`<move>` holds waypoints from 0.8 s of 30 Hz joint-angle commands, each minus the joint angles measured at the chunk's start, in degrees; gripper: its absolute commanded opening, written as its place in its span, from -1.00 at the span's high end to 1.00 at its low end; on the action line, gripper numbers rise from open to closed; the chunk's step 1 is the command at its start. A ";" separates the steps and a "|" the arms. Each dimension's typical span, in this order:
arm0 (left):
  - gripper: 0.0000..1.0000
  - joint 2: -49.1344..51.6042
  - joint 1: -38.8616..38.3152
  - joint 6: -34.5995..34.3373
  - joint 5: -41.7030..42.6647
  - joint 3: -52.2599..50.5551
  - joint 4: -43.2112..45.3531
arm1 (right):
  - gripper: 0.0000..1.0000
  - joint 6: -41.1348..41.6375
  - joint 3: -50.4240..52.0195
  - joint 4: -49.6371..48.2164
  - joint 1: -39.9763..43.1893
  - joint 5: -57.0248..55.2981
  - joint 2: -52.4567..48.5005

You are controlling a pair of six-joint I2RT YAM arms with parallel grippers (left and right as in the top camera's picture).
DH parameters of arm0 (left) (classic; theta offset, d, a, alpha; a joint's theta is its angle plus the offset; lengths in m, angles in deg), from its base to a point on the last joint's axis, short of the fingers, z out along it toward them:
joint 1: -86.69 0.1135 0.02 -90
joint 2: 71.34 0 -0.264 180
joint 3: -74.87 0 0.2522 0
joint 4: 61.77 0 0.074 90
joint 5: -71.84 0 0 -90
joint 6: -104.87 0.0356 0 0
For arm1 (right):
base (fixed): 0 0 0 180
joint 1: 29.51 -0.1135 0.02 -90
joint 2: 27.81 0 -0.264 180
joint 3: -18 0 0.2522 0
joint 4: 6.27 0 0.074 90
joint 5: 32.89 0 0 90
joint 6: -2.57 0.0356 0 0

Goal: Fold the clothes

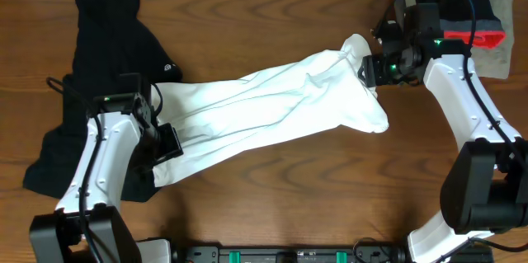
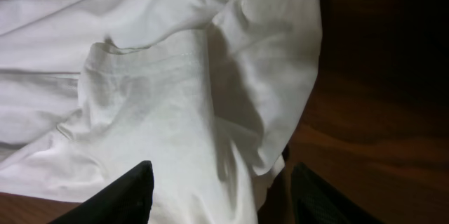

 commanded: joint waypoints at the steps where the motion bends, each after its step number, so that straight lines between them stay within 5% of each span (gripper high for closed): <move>1: -0.18 -0.72 0.11 -3.08 -1.99 -2.29 1.77 | -0.21 -0.85 -1.09 -0.15 -0.15 0.04 1.11; 16: 0.24 -0.72 0.11 -6.45 -8.26 -4.96 4.59 | -0.21 -0.85 -1.09 0.09 0.17 0.09 1.11; 20: 0.45 -0.70 0.11 -7.13 -8.24 -6.99 5.92 | -0.20 -0.85 -1.09 0.24 0.28 0.07 1.11; 24: 0.88 -0.74 0.11 -7.26 -8.20 -7.56 5.31 | -0.21 -0.85 -1.09 0.22 0.28 0.07 1.11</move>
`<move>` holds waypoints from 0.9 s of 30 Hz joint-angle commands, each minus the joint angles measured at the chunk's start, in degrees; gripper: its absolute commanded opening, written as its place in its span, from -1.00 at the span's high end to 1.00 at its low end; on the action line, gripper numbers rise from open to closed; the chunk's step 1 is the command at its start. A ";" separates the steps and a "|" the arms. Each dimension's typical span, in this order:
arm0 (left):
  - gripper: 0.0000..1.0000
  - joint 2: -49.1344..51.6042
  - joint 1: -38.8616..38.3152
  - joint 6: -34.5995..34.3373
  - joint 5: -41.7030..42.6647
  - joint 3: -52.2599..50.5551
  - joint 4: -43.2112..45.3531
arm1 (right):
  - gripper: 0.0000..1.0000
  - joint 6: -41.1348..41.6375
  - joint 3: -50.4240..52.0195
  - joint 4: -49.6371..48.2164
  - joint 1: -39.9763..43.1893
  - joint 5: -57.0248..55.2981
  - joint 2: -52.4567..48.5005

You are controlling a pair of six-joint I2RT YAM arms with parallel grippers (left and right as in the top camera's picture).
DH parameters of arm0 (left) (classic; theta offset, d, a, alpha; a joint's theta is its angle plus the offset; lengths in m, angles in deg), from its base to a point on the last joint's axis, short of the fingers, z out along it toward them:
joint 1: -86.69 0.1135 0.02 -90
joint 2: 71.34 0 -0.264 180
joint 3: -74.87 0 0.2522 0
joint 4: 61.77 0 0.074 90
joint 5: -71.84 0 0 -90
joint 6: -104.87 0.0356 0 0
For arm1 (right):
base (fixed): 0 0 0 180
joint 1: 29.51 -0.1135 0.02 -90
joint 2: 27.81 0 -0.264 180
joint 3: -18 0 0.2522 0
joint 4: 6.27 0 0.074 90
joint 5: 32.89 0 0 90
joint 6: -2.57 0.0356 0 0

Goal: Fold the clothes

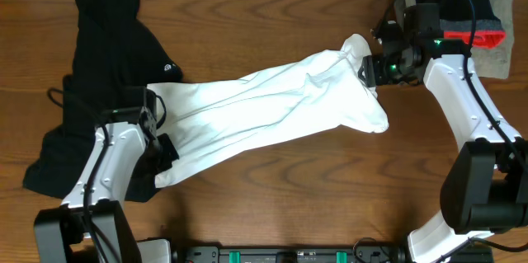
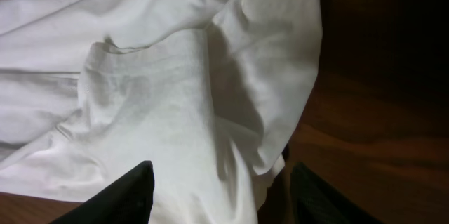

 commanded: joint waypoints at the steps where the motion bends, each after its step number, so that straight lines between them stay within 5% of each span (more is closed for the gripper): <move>1: 0.88 -0.81 0.11 -0.44 -1.05 -0.26 -0.90 | -0.20 -0.85 -1.09 0.04 0.28 0.04 1.11; 14: 0.88 -6.69 0.11 -0.39 4.04 9.33 -6.62 | -0.21 -0.83 -1.09 -0.13 0.28 0.07 1.11; 27: 0.88 -5.81 0.11 -0.39 3.80 9.94 13.97 | -0.20 -0.81 -1.05 -0.15 0.22 0.07 1.09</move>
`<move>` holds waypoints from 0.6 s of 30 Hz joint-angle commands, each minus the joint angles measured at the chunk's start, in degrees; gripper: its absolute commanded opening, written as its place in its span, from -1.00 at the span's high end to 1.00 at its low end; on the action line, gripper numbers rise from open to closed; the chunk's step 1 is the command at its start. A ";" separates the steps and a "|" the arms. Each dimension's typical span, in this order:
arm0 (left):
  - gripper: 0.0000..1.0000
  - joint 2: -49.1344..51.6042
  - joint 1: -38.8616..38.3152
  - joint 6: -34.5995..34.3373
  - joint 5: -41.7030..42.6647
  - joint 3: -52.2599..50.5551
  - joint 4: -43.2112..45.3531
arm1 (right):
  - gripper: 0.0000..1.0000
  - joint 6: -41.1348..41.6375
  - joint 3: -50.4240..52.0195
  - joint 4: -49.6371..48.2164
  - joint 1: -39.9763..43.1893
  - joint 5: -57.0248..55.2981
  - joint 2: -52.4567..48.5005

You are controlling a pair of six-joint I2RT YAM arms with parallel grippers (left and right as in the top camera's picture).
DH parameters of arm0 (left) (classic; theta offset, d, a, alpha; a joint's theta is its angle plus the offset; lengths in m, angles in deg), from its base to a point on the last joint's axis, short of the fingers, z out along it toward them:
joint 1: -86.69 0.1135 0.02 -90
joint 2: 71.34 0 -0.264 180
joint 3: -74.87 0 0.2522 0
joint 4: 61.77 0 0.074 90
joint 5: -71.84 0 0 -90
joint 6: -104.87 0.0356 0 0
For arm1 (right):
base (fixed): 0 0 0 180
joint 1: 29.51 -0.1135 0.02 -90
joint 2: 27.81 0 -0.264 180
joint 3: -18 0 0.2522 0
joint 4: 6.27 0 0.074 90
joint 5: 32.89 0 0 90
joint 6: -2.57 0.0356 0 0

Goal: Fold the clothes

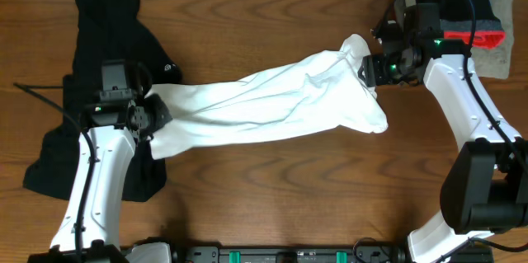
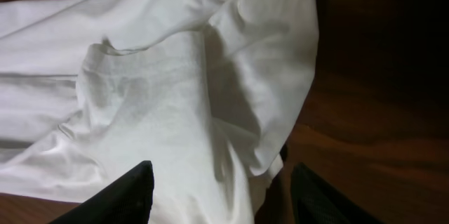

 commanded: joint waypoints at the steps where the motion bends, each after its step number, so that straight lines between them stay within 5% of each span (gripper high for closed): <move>1: 0.87 1.97 0.15 -0.52 -0.26 1.05 3.39 | -0.20 -0.81 -1.03 0.04 0.22 0.07 1.09; 13: 0.87 18.01 0.20 -0.24 -4.87 1.05 10.62 | -0.20 -0.79 -1.01 0.35 0.22 0.04 1.09; 15: 0.37 19.15 0.20 -0.31 -4.72 1.07 11.45 | -0.19 -0.81 -1.01 0.39 0.28 0.04 1.09; 18: -0.08 18.75 0.20 -0.24 -4.33 1.07 11.34 | -0.19 -0.81 -1.01 0.44 0.22 0.04 1.09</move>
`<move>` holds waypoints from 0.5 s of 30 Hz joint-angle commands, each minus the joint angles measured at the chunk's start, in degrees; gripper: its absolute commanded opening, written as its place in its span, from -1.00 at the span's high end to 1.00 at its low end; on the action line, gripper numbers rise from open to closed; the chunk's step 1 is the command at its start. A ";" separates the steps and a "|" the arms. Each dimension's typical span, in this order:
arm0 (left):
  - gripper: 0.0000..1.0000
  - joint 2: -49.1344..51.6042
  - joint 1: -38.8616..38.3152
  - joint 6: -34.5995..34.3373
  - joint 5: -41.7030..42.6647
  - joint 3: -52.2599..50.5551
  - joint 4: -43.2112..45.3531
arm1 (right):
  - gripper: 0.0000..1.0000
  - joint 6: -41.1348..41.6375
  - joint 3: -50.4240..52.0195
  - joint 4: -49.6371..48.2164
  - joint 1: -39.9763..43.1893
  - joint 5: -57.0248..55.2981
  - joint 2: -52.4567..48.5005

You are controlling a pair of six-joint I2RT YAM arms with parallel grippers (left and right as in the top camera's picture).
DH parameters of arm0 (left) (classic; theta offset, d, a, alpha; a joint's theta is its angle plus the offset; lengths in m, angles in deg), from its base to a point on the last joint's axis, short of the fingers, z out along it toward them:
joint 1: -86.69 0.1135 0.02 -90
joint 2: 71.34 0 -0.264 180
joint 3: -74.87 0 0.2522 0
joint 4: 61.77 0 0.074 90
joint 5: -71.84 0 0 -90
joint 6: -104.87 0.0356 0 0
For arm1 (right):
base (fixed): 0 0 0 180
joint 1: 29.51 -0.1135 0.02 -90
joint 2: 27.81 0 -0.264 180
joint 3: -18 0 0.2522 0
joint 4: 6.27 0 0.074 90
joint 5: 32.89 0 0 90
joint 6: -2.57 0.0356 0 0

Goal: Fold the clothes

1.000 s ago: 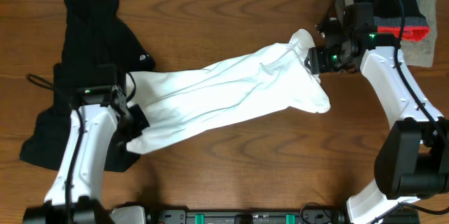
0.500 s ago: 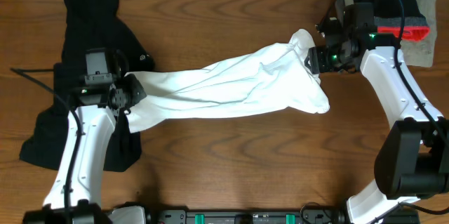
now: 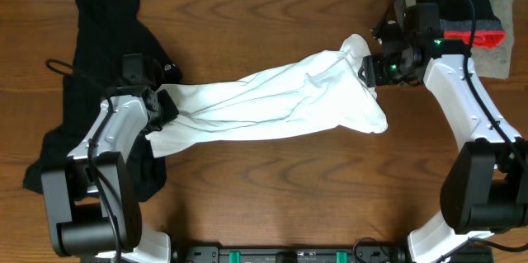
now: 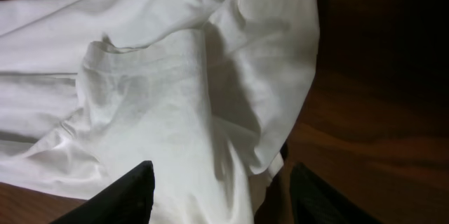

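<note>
A white shirt [image 3: 272, 102] lies stretched slantwise across the wooden table [image 3: 272, 197], bunched and creased. My left gripper [image 3: 157, 113] is at its left end, shut on the cloth beside the black garment [image 3: 99, 49]. My right gripper [image 3: 369, 71] is at the shirt's upper right end. In the right wrist view its fingers [image 4: 130, 192] stand wide apart, open, with the white shirt [image 4: 175, 90] lying between and under them.
A black garment sprawls over the table's left side, under and beside my left arm. Folded black, red and grey clothes [image 3: 470, 16] are stacked at the back right corner, just behind my right arm.
My left gripper has shifted slightly right and up along the shirt's left end, and that end is drawn in a little tighter. The right gripper has stayed put and open.
The shirt's left end first hung low toward the front, with my left gripper beside it at about mid-left. Then the gripper stood at that lower corner. Later the end was up by the black garment in the gripper, where it is now. The right gripper never moved.
</note>
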 commanded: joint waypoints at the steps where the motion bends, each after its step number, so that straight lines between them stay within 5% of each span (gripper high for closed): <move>1: -0.14 -0.79 0.17 -0.09 -1.29 1.03 -0.11 | -0.19 -0.79 -1.01 0.15 0.22 0.04 1.09; 15: -0.24 1.90 0.20 3.32 -1.31 0.31 2.73 | -0.20 -0.81 -1.01 0.39 0.26 0.07 1.09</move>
